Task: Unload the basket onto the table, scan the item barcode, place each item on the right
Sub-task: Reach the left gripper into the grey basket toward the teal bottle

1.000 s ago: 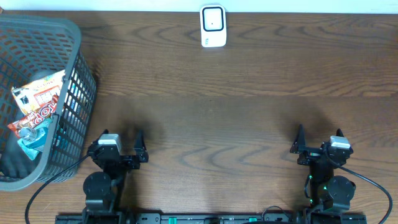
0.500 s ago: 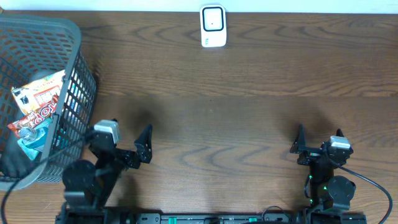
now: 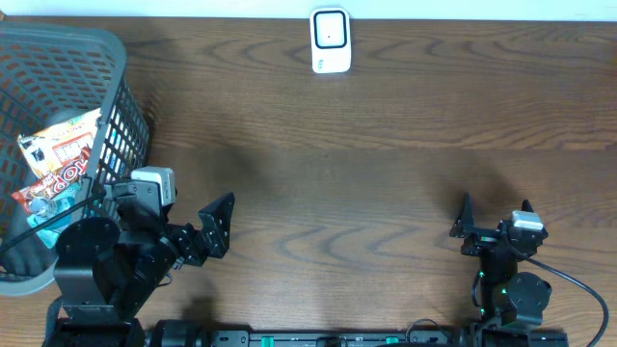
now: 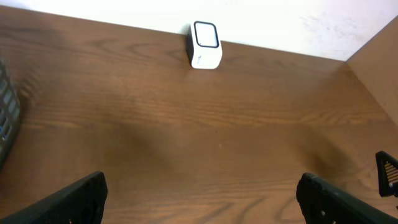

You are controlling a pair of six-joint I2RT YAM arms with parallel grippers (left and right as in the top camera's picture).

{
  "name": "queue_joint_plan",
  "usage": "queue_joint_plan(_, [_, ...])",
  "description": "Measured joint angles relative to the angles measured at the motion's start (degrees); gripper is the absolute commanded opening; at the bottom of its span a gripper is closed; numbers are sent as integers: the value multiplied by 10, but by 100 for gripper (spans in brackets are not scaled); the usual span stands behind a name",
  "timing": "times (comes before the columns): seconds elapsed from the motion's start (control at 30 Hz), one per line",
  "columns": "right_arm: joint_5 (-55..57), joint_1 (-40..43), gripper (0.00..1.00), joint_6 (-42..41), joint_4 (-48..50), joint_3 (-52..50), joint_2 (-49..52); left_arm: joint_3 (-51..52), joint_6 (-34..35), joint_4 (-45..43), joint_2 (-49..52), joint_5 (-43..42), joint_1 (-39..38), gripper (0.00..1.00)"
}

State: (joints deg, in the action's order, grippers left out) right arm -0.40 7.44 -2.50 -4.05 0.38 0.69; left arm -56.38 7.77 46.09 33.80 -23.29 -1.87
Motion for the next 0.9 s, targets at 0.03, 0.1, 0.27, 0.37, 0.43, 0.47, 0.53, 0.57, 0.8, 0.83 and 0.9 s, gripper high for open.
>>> queue_joint_plan(0.03, [0,0,99,0,0,0,0,0,1,0,2,0,0,98])
queue_joint_plan(0.1, [0,0,99,0,0,0,0,0,10,2,6,-2,0,98])
queue_joint_plan(0.27, [0,0,99,0,0,0,0,0,30,3,22,-4,0,98])
queue_joint_plan(0.37, [0,0,99,0,0,0,0,0,36,3,47,-4,0,98])
queue_joint_plan(0.43, [0,0,99,0,0,0,0,-2,40,8,68,-4,0,98])
queue_joint_plan(0.47, [0,0,99,0,0,0,0,-7,41,14,82,-3,0,98])
queue_joint_plan(0.53, [0,0,99,0,0,0,0,-24,42,28,106,-2,0,98])
queue_joint_plan(0.57, [0,0,99,0,0,0,0,-38,43,37,122,2,0,98])
queue_joint_plan(0.8, [0,0,99,0,0,0,0,-167,43,78,196,39,0,98])
queue_joint_plan(0.83, [0,0,99,0,0,0,0,-187,43,78,203,45,0,98])
queue_joint_plan(0.9, [0,0,99,0,0,0,0,-225,43,77,216,61,0,98])
